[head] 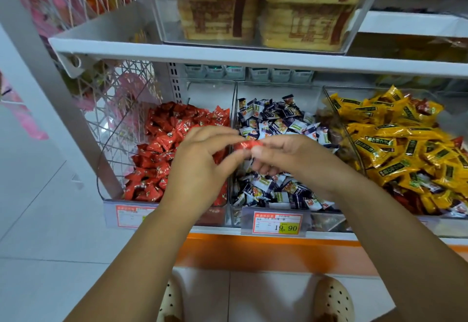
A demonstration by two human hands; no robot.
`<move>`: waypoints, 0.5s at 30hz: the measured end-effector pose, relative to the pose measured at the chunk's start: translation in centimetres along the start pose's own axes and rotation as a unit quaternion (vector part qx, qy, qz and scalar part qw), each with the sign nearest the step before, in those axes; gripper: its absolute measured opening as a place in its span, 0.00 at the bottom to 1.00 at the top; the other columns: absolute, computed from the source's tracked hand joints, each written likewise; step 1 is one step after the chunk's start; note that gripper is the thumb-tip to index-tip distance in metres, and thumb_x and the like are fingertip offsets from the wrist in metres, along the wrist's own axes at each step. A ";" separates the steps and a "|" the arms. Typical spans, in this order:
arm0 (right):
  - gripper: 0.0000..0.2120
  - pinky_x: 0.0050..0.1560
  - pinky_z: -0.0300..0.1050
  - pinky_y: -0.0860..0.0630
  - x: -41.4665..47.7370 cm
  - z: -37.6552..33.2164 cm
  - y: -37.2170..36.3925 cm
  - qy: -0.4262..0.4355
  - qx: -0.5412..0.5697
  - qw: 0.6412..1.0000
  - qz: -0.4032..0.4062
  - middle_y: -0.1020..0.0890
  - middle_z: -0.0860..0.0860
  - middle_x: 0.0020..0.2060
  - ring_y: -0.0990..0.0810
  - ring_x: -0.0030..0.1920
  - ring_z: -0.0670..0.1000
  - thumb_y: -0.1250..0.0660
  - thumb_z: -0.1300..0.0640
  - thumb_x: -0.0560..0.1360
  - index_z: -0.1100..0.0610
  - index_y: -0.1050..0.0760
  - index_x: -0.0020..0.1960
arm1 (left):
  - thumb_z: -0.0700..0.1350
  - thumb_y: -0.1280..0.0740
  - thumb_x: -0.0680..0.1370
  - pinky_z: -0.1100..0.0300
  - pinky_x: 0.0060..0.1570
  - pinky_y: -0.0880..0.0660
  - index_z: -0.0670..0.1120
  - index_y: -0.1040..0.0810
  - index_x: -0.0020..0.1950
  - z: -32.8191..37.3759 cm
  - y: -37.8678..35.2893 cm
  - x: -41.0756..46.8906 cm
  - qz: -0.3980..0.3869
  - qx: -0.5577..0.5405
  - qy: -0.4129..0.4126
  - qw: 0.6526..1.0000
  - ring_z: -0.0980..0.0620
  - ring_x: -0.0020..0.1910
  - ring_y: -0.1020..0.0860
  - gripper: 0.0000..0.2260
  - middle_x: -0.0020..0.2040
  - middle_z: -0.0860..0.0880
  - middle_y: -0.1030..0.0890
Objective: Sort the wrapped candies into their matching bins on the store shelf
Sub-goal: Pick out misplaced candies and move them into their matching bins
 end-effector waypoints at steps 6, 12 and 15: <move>0.06 0.46 0.35 0.23 0.6 1.0 4.3 -0.050 -0.285 0.957 0.033 0.17 0.44 0.49 0.20 0.45 0.44 0.35 0.56 0.78 0.49 0.19 0.49 | 0.56 0.32 0.76 0.64 0.52 0.28 0.50 0.24 0.66 -5.7 3.3 0.7 0.012 0.101 0.213 0.972 0.53 0.54 0.24 0.21 0.58 0.52 0.21; 0.27 0.58 0.47 0.32 1.4 3.0 1.6 -0.118 -0.500 0.849 -0.120 0.30 0.52 0.64 0.35 0.63 0.51 0.31 0.47 0.75 0.42 0.35 0.72 | 0.63 0.36 0.75 0.52 0.70 0.36 0.58 0.33 0.73 -2.4 1.0 -0.5 -0.127 0.053 0.121 0.983 0.53 0.70 0.34 0.27 0.71 0.54 0.30; 0.35 0.55 0.50 0.32 3.0 3.8 0.1 -0.081 -0.558 0.819 -0.107 0.27 0.51 0.57 0.40 0.68 0.56 0.29 0.47 0.73 0.41 0.42 0.75 | 0.58 0.36 0.76 0.64 0.66 0.40 0.57 0.37 0.75 -1.6 -0.4 -1.4 -0.179 0.037 0.122 0.976 0.56 0.70 0.34 0.28 0.73 0.57 0.34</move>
Point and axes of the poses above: each hand's wrist, its own x-axis towards the middle knuckle, its own y-axis out of the back of the hand, z = x × y, the point moved 4 cm from there along x, towards the middle knuckle
